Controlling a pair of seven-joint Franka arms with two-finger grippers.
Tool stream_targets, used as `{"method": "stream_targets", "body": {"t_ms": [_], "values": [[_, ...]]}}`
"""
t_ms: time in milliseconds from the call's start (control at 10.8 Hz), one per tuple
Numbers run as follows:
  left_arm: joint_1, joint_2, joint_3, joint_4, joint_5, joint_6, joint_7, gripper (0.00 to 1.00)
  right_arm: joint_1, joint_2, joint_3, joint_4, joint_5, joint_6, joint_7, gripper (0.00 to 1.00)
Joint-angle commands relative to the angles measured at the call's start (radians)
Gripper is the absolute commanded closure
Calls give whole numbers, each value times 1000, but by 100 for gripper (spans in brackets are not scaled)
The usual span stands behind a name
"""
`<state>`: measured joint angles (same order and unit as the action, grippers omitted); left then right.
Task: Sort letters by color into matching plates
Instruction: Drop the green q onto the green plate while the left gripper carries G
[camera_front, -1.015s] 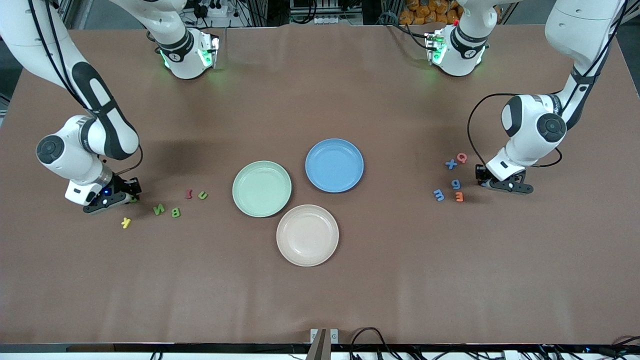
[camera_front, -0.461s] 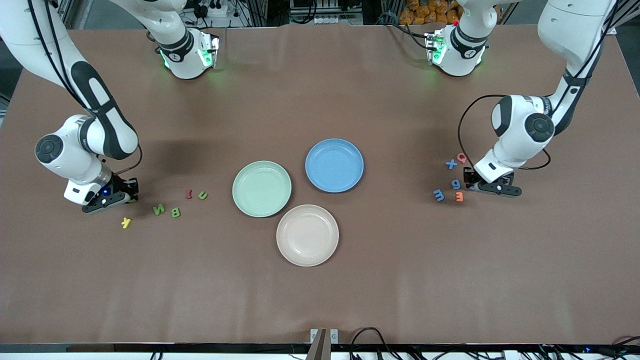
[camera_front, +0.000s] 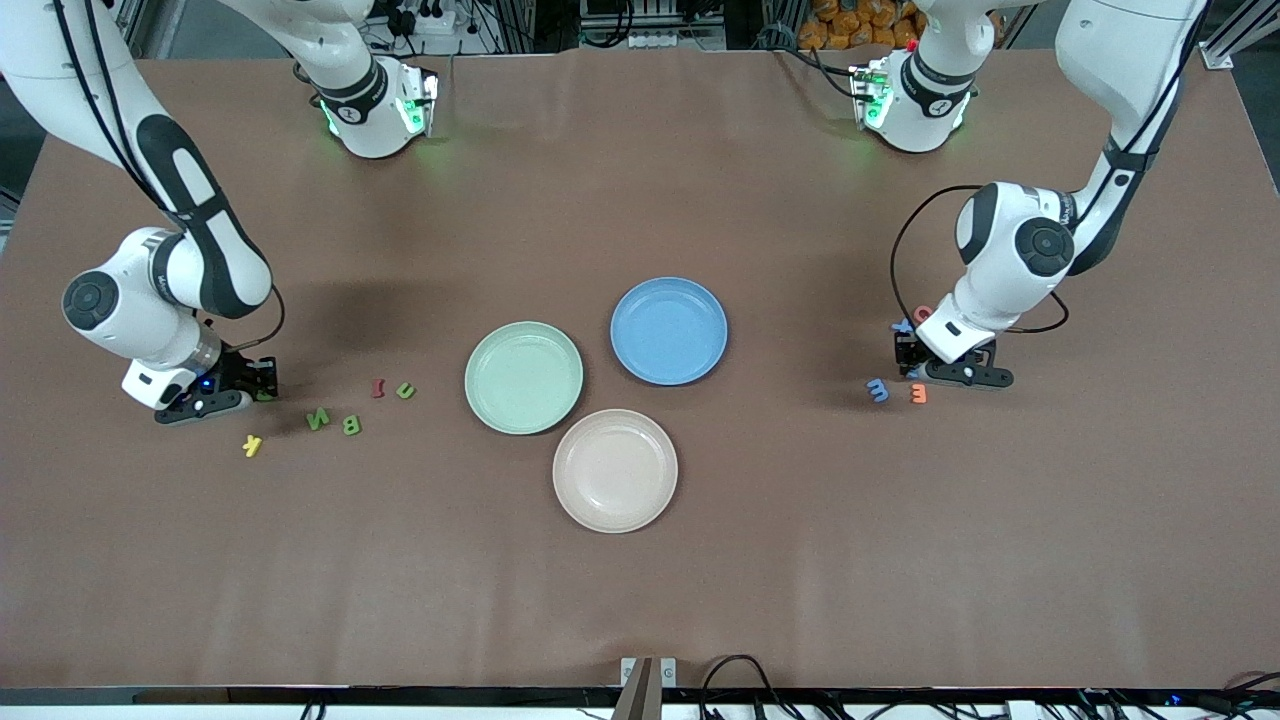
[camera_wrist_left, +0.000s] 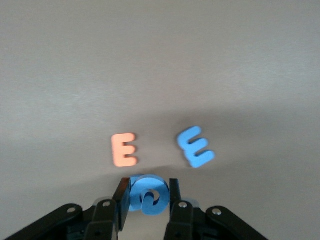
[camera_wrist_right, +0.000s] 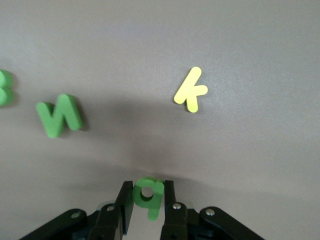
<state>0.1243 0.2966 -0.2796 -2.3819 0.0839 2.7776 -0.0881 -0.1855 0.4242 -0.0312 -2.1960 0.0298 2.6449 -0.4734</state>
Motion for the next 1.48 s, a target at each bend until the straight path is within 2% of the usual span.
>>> {"method": "stream_targets", "body": {"t_ms": [0,277,554,1384], "values": [[0,-13,-42,18,4,-44,-70,100,47,-79,11,15,12,-124,184,80],[-3,-13,-67,38,4,-72,-100,100,113,-91,13,27,30,-151,372,80],[-9,-7,-89,70,7,-122,-127,100,222,-93,10,45,133,-154,491,80],[-166,7,-87,182,13,-277,-307,100,483,-76,16,79,140,-154,923,78]]}}
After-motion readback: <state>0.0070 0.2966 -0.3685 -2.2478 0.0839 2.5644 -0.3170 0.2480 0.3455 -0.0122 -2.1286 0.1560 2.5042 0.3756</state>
